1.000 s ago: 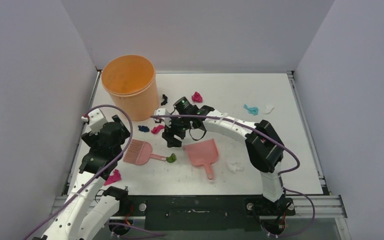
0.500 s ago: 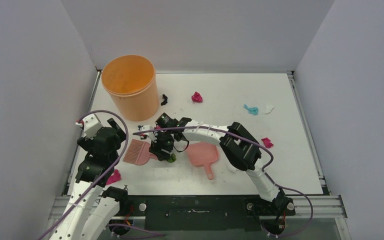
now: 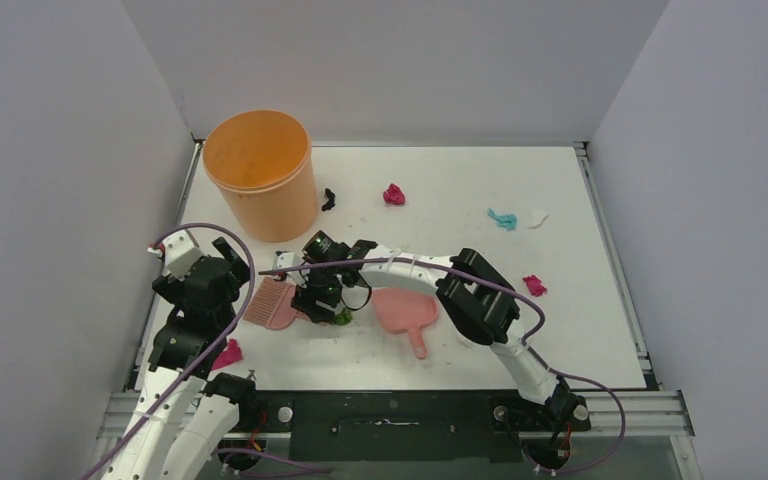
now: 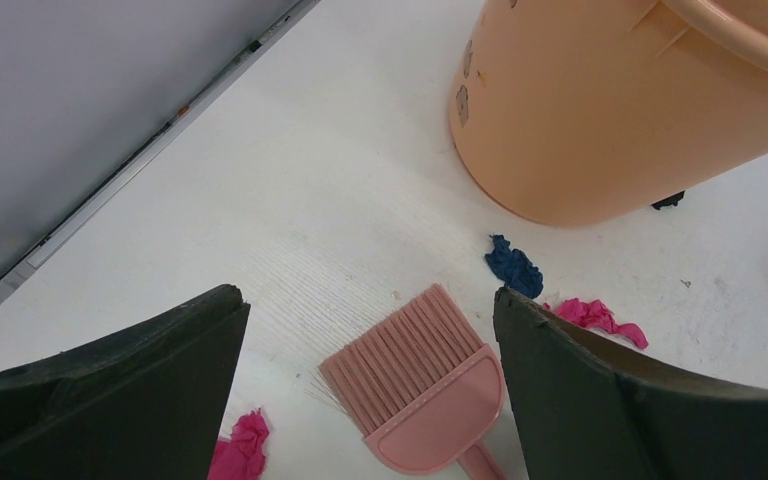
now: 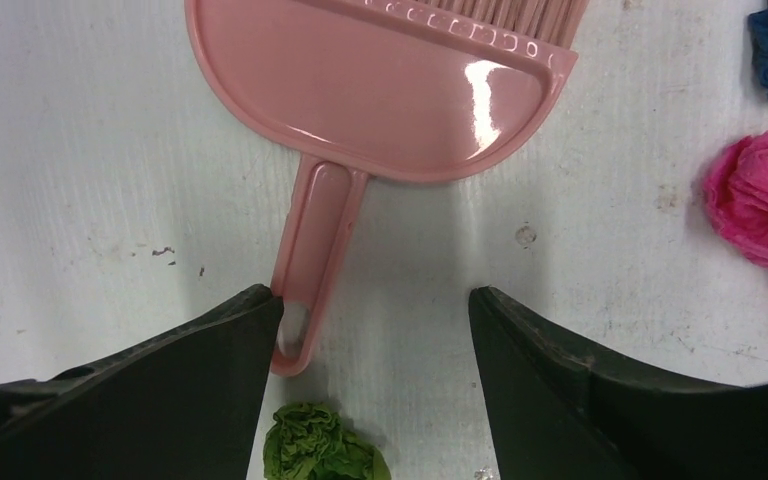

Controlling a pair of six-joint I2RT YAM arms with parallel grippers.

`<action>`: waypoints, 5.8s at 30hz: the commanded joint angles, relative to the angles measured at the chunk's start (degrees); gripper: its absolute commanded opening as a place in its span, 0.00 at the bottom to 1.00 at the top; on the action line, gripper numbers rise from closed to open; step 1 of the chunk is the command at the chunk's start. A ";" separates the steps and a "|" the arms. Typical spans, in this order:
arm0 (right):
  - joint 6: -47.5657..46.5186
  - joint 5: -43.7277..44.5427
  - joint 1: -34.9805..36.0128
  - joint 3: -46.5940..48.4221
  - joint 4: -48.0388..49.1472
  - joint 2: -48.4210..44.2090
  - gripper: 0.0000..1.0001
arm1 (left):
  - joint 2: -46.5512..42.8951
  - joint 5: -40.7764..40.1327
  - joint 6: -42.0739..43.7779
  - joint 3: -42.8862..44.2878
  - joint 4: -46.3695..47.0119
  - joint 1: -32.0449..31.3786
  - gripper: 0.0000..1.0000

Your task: Sweep away the paper scraps from the table

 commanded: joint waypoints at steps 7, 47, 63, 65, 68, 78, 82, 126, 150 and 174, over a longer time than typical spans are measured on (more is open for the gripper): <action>4.14 9.72 4.27 -1.90 1.61 -1.27 0.73 | -0.65 -0.31 0.94 1.25 2.31 -0.15 0.93; 21.30 28.49 14.58 -1.14 6.52 -3.46 0.75 | -0.27 -1.39 0.89 0.94 2.83 -0.31 0.92; 23.30 20.75 13.86 -4.50 9.13 -4.69 0.74 | 0.43 -1.16 1.40 0.90 3.32 -0.24 0.93; 23.77 20.94 14.05 -3.53 8.81 -3.60 0.80 | 0.41 -1.08 1.38 0.86 3.42 -0.23 0.92; 24.09 23.05 13.85 -1.73 7.54 -1.28 0.75 | 0.49 -0.95 1.42 0.90 3.45 -0.23 0.92; 24.62 26.14 12.33 -2.89 6.87 0.09 0.46 | 0.82 -0.98 1.29 0.81 3.45 -0.24 0.92; 23.10 25.03 11.07 -5.44 7.21 -1.22 0.32 | 0.67 -0.92 1.32 0.77 3.46 -0.24 0.92; 8.00 -30.69 -27.66 -36.01 -0.09 -46.39 0.05 | 10.07 40.24 40.73 2.32 15.42 -44.59 0.75; 6.08 -36.76 -28.94 -40.65 -6.85 -57.28 0.05 | 19.30 12.39 58.56 12.07 11.69 -71.07 0.64; 12.16 -46.37 -30.24 -43.51 -2.73 -57.53 0.05 | 25.17 4.41 66.14 6.90 20.70 -69.56 0.09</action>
